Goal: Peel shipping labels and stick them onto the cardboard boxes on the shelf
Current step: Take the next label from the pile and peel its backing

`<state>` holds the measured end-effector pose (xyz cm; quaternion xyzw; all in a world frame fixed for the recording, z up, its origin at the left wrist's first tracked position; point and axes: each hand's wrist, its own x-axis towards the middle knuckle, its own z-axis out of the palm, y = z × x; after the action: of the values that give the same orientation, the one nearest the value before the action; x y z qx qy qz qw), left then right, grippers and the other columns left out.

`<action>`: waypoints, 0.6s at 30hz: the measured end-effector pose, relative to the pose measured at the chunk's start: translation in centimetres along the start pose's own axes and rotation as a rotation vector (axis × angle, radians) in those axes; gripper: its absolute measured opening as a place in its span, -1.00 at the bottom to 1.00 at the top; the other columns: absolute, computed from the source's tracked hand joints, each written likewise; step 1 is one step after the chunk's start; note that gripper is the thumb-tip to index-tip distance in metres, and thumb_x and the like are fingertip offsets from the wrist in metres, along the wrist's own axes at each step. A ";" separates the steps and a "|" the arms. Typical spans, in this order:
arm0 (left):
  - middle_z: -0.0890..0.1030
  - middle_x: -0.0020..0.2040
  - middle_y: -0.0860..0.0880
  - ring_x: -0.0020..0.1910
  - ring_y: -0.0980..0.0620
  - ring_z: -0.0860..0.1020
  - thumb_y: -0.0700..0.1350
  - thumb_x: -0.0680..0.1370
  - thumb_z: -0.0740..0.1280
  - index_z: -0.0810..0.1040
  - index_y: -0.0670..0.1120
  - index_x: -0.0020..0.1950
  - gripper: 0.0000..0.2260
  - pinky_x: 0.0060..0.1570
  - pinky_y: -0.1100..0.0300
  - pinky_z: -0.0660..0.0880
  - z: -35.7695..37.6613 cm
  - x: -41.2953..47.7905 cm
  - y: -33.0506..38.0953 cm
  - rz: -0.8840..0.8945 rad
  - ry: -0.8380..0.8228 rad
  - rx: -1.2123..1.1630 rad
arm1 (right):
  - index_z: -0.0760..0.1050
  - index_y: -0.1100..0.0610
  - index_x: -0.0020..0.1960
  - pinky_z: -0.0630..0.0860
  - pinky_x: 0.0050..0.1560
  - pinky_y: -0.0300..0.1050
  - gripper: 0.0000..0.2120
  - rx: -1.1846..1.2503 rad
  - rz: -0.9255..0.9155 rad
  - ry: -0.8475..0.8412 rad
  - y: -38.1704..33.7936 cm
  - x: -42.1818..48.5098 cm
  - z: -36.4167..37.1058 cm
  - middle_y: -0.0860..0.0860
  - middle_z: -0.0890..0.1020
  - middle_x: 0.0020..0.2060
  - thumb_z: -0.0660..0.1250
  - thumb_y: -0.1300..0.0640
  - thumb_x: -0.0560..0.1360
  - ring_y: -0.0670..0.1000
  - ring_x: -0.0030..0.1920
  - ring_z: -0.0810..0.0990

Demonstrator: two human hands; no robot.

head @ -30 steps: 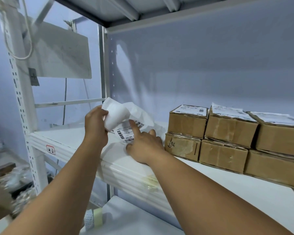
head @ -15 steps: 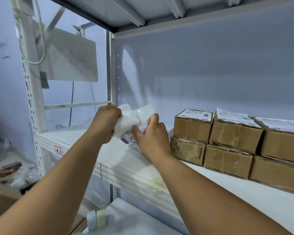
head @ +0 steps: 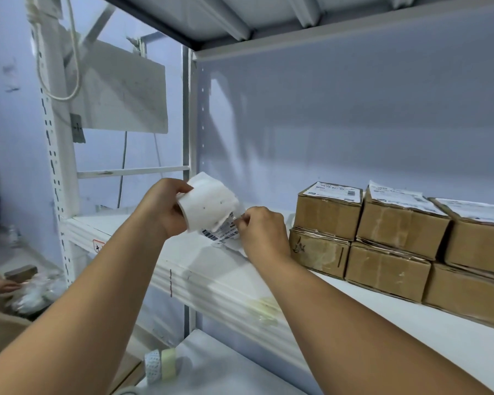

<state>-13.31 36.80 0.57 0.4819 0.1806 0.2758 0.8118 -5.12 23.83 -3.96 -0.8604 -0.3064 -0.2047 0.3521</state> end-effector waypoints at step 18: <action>0.56 -0.13 -0.07 -0.22 -0.05 0.61 -0.31 0.51 0.16 0.45 -0.18 0.03 -0.85 -0.22 0.11 0.59 -1.1 -0.4 1.9 0.339 0.210 -0.545 | 0.45 0.21 0.23 0.42 -0.05 -0.10 -0.71 -0.205 0.063 -0.306 -0.4 -0.9 -0.7 0.17 0.51 0.18 0.22 0.29 0.51 0.18 0.19 0.52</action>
<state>-14.77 37.97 1.76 0.2393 0.1000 0.4931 0.8304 -6.14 23.14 -3.81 -0.9221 -0.3067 -0.0904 0.2180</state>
